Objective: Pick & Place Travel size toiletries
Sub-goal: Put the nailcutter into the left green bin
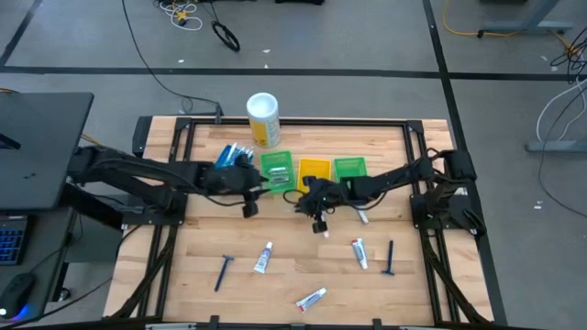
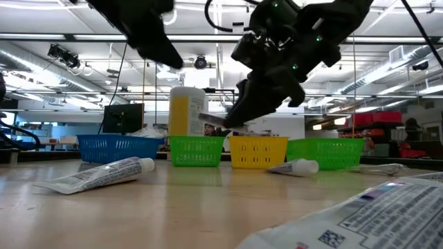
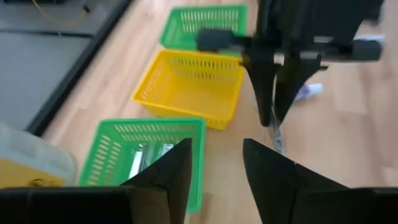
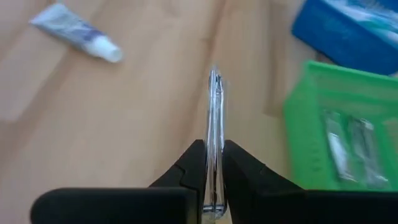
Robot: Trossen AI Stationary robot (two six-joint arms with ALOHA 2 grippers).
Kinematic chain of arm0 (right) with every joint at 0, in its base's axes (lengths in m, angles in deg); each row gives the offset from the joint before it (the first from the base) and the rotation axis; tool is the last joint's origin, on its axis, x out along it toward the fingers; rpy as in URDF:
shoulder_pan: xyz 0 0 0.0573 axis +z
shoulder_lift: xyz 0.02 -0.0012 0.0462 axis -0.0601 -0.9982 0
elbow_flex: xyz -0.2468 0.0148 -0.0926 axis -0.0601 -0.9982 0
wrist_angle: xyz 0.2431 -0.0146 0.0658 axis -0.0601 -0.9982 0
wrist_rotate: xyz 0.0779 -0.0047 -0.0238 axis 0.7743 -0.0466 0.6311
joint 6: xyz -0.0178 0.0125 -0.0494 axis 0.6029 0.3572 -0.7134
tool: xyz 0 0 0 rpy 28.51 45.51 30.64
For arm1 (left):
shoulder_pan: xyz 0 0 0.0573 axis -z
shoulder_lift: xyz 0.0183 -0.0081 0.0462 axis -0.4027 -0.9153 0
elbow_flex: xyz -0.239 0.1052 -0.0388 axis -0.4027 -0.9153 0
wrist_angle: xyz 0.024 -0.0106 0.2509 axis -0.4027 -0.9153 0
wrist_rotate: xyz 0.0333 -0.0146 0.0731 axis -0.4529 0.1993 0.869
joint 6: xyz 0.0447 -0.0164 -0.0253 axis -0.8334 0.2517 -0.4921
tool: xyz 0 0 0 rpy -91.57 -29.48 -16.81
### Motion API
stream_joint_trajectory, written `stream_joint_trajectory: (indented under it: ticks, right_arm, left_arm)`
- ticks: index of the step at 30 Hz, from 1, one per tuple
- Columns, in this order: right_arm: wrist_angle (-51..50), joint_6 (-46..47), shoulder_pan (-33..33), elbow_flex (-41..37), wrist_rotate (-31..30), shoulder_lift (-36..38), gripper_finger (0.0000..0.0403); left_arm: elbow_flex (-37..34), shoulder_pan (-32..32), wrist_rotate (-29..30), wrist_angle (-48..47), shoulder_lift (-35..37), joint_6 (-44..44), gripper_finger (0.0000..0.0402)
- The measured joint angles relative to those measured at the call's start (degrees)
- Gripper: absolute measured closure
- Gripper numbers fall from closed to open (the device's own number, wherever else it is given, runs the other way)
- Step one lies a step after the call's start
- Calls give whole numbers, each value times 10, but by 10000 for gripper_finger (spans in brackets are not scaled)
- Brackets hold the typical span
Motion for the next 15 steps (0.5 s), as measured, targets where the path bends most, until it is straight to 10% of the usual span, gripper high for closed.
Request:
stream_joint_trajectory:
  ticks: [15]
  right_arm:
    - [16,5,-22,0,-6,1,361]
  left_arm:
    - [1,-32,-141,145,-179,-31,168]
